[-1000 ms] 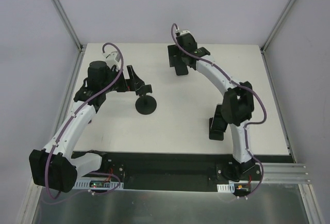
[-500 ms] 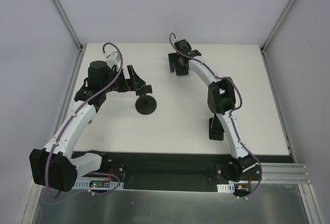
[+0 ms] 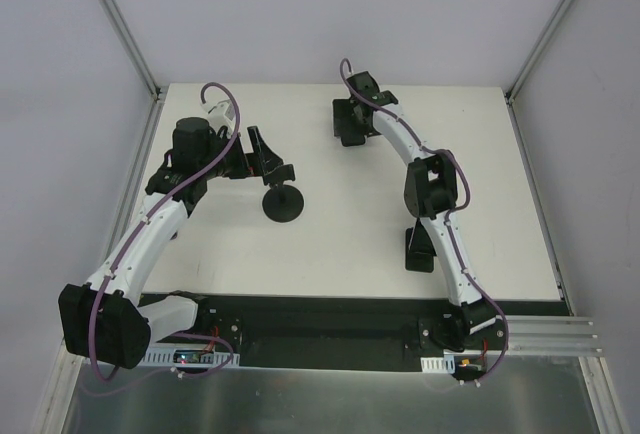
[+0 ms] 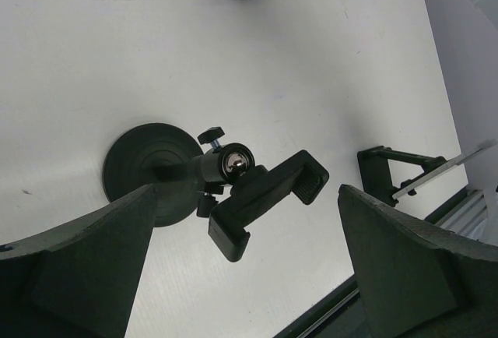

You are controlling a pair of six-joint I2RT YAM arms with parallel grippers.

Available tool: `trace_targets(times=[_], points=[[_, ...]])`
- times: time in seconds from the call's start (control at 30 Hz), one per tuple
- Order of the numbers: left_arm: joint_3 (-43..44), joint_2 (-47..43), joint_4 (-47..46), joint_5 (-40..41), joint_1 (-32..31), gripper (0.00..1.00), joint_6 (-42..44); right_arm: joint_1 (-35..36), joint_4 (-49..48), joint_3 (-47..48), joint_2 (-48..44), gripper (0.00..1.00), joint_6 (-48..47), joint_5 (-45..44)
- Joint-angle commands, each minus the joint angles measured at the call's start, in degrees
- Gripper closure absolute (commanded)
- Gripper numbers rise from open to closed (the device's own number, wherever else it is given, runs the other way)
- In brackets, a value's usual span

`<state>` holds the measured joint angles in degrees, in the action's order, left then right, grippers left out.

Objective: Place the phone on the phone stand

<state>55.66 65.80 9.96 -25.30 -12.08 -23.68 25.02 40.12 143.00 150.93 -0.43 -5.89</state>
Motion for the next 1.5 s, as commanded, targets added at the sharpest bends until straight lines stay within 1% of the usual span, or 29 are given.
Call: trace_targets(times=[0.0,0.03,0.1,0.2,0.33,0.37,0.43,0.53,0.57,0.63,0.67,0.7,0.77,0.83,0.93,0.97,1.0,1.03,1.1,1.13,1.2,1.23,1.3,1.33,1.4,1.43,1.47], points=[[1.5,-0.1,-0.2,-1.3,-0.7,0.03,-1.3,-0.1,3.6,4.2,2.2,0.04,1.8,2.8],[1.5,-0.1,-0.2,-1.4,-0.8,0.03,-1.3,-0.1,4.0,4.2,2.6,0.04,2.1,2.8],[1.6,-0.1,-0.3,-1.6,-0.8,0.03,-1.4,-0.1,5.8,6.2,3.7,0.07,2.7,3.1],[1.6,0.1,-0.3,-1.6,-0.7,0.03,-1.4,0.6,5.4,4.7,2.6,0.10,3.0,-0.3],[1.6,0.2,-0.2,-1.7,-0.8,0.03,-1.4,1.3,5.9,5.6,2.9,0.17,2.4,-1.7],[1.6,0.2,-0.3,-1.7,-0.8,0.03,-1.4,1.4,6.0,5.7,3.0,0.21,2.4,-2.0],[1.5,0.1,-0.2,-1.6,-0.8,0.03,-1.3,1.4,6.4,5.8,2.9,0.24,2.2,-3.0],[1.5,0.1,-0.2,-1.6,-0.8,0.03,-1.3,1.8,7.3,5.5,2.7,0.36,1.9,-5.1],[1.6,0.1,-0.2,-1.6,-0.8,0.03,-1.3,1.8,7.4,5.0,2.4,0.43,1.8,-5.4],[1.5,0.1,-0.2,-1.7,-0.8,0.03,-1.3,2.0,6.6,3.9,1.8,0.51,1.0,-5.3],[1.5,0.2,-0.3,-1.6,-0.7,0.03,-1.3,2.3,6.0,1.6,0.6,0.55,0.9,-4.8],[1.5,0.2,-0.2,-1.6,-0.7,0.03,-1.3,2.4,5.4,0.3,-0.2,0.56,0.8,-4.3],[1.4,0.0,-0.3,-1.3,-0.8,0.03,-1.3,2.8,4.0,-3.6,-2.6,0.62,0.9,-2.8],[1.4,-0.1,-0.2,-1.2,-0.8,0.03,-1.2,3.2,3.6,-6.1,-4.6,0.66,0.9,-3.2],[1.3,-0.5,-0.2,-1.1,-0.8,0.03,-1.3,4.2,0.8,-15.4,-10.2,0.66,0.9,-2.4],[1.2,-0.6,-0.2,-1.2,-0.7,0.03,-1.3,4.5,-0.3,-18.1,-13.7,0.66,1.0,-2.0],[1.1,-0.7,-0.3,-1.1,-0.8,0.03,-1.3,5.0,-1.5,-24.4,-15.6,0.65,1.2,-1.8],[1.1,-0.7,-0.3,-1.2,-0.8,0.03,-1.4,5.3,-3.4,-27.0,-17.5,0.66,1.3,-2.1],[1.1,-0.9,-0.2,-1.3,-0.7,0.03,-1.4,6.7,-4.4,-32.1,-22.4,0.65,1.7,-3.0],[1.0,-0.9,-0.3,-1.3,-0.8,0.03,-1.5,7.3,-5.0,-37.0,-24.0,0.65,1.9,-3.5],[1.0,-1.0,-0.3,-1.3,-0.8,0.03,-1.5,9.0,-6.0,-42.0,-28.7,0.64,3.0,-4.4],[1.0,-1.0,-0.3,-1.3,-0.8,0.03,-1.5,9.8,-6.6,-47.6,-30.4,0.63,3.4,-5.1],[1.0,-1.1,-0.3,-1.4,-0.7,0.03,-1.5,11.9,-8.6,-53.1,-35.3,0.60,4.0,-5.1],[1.0,-1.0,-0.2,-1.4,-0.8,0.03,-1.5,12.8,-9.3,-58.0,-38.4,0.58,5.1,-5.8],[1.1,-1.1,-0.2,-1.4,-0.8,0.03,-1.5,15.1,-10.9,-62.6,-41.3,0.55,6.2,-6.1],[1.0,-1.1,-0.3,-1.3,-0.8,0.03,-1.5,16.4,-11.5,-66.8,-43.7,0.49,7.4,-6.7],[1.0,-1.1,-0.2,-1.4,-0.8,0.02,-1.5,17.0,-12.7,-68.5,-44.8,0.45,8.1,-6.8]])
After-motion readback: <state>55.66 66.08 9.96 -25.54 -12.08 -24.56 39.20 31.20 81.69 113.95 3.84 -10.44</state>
